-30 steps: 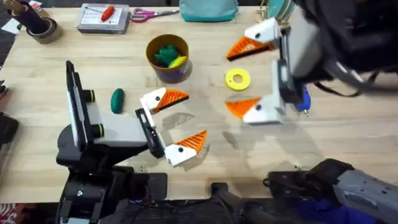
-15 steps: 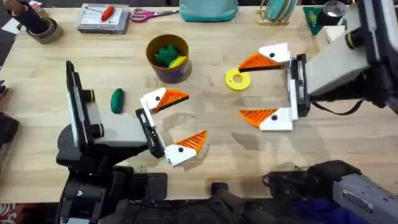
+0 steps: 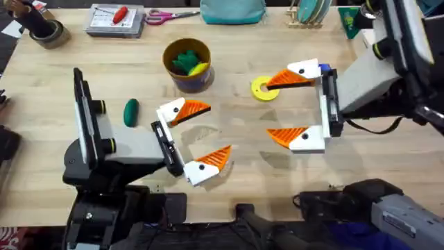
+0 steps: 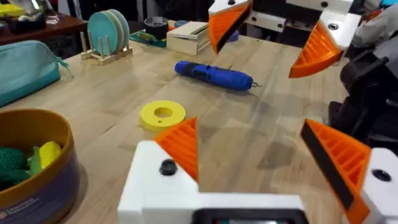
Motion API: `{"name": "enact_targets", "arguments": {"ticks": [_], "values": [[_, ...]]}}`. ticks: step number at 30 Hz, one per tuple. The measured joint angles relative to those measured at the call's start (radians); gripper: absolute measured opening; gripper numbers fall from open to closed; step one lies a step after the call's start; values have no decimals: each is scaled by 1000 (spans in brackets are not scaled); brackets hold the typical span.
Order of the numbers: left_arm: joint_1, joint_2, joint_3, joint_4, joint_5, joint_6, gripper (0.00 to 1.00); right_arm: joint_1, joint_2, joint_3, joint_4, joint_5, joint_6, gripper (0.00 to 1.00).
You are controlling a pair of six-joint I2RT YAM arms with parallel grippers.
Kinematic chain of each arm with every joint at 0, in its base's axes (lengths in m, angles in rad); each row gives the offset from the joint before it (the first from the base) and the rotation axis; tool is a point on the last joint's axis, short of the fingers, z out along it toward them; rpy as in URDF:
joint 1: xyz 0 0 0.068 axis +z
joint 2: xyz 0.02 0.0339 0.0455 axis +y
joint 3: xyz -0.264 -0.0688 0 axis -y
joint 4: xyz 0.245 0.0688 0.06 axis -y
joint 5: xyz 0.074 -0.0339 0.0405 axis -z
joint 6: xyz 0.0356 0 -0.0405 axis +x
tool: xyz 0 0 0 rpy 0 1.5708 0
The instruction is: Pick up the gripper from the table and insert it into the empty holder that is missing its gripper. Then pick up a screw, insert it into the mounting hole, and use the screwdriver to tighten it. Finally, clean up the table by picking up the vegetable and placing it into the bucket.
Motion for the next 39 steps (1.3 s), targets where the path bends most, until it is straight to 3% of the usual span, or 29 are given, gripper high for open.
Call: {"name": "enact_targets", "arguments": {"ticks": [32,33,35,37,39], "values": [[0,0,0,0,0,0,985,0,6,0,0,46,33,946],[0,0,0,0,0,-2,958,0,6,0,1,49,37,946],[0,0,0,0,1,1,745,0,6,0,2,53,41,948],[0,0,0,0,1,3,475,0,6,0,3,54,43,947],[0,0,0,0,1,3,141,0,6,0,3,57,44,947]]}}
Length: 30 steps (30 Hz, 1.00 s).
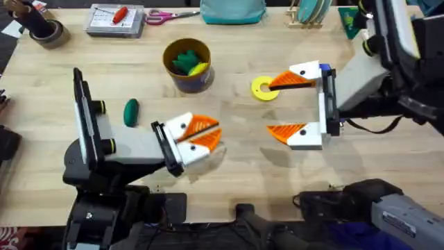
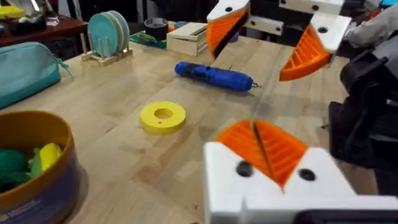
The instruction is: Pick up the gripper from the table and insert it into the empty holder that is missing its gripper. Then pick up a screw, insert it into the mounting hole, and use the screwdriver to tighten it. Finally, clean up the table by picking up the vegetable and placing it into the bucket.
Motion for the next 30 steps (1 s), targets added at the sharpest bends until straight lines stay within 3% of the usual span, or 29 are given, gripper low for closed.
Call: {"name": "enact_targets", "arguments": {"ticks": [1,2,10,17,18,19,20,30], "values": [[0,0,0,0,0,5,39,0,0,0,0,0,0,947],[0,0,0,0,0,4,15,0,0,0,0,1,0,947],[0,0,0,0,0,4,14,0,0,0,22,9,31,994],[0,0,0,0,0,4,14,0,0,11,166,99,293,995],[0,0,0,0,0,4,14,0,0,24,167,128,338,995],[0,0,0,0,0,4,14,0,0,126,166,293,526,995],[0,0,0,0,0,4,14,0,0,164,161,344,572,995],[0,0,0,0,0,4,14,-1,9,479,-56,735,746,995]]}}
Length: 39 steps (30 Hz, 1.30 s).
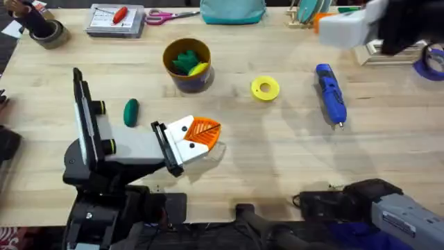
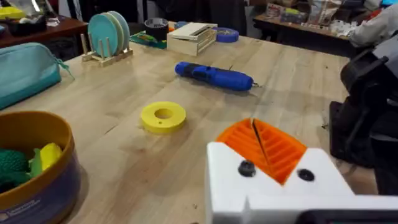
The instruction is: Pick up the gripper from the table and insert it into the empty holder that is missing its gripper. Then pick up a screw, insert it into the mounting hole, and use the screwdriver to tighten it. Finally, clean up the table by picking up the vegetable and placing it into the bucket.
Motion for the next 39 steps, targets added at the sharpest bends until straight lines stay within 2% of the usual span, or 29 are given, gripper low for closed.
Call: {"name": "enact_targets", "arguments": {"ticks": [5,9,17,23,28,32,39], "values": [[0,0,0,0,0,0,14,-1,66,113,-159,175,22,994],[0,0,0,0,0,0,14,-26,154,188,-291,244,72,995],[0,0,0,0,0,0,14,-148,312,221,-357,292,156,994],[0,0,0,0,0,0,14,-250,408,220,-359,269,214,994],[0,0,0,0,0,0,14,-283,447,170,-297,220,210,994],[0,0,0,0,0,0,14,-286,457,80,-217,185,191,995],[0,0,0,0,0,0,14,-287,485,-40,-97,111,79,995]]}}
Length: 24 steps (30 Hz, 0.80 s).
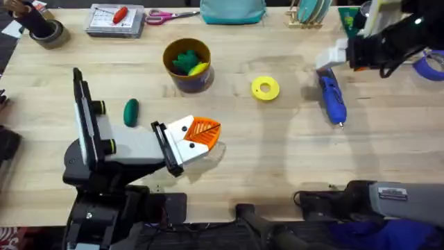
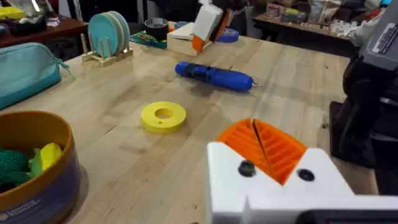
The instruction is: Pick up the gripper from the table and insert it into the empty holder that is missing its gripper. Then pick up a screw, insert it into the mounting hole, and use the screwdriver to tighten it. Finally, clean up the table by picking up the vegetable and placing it into the bucket.
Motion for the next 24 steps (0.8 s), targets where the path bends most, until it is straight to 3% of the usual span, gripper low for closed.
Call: {"name": "enact_targets", "arguments": {"ticks": [10,24], "values": [[0,0,0,0,0,0,14,-8,149,-16,67,-5,-95,994],[0,0,0,0,0,0,14,-15,230,-17,83,36,-116,995]]}}
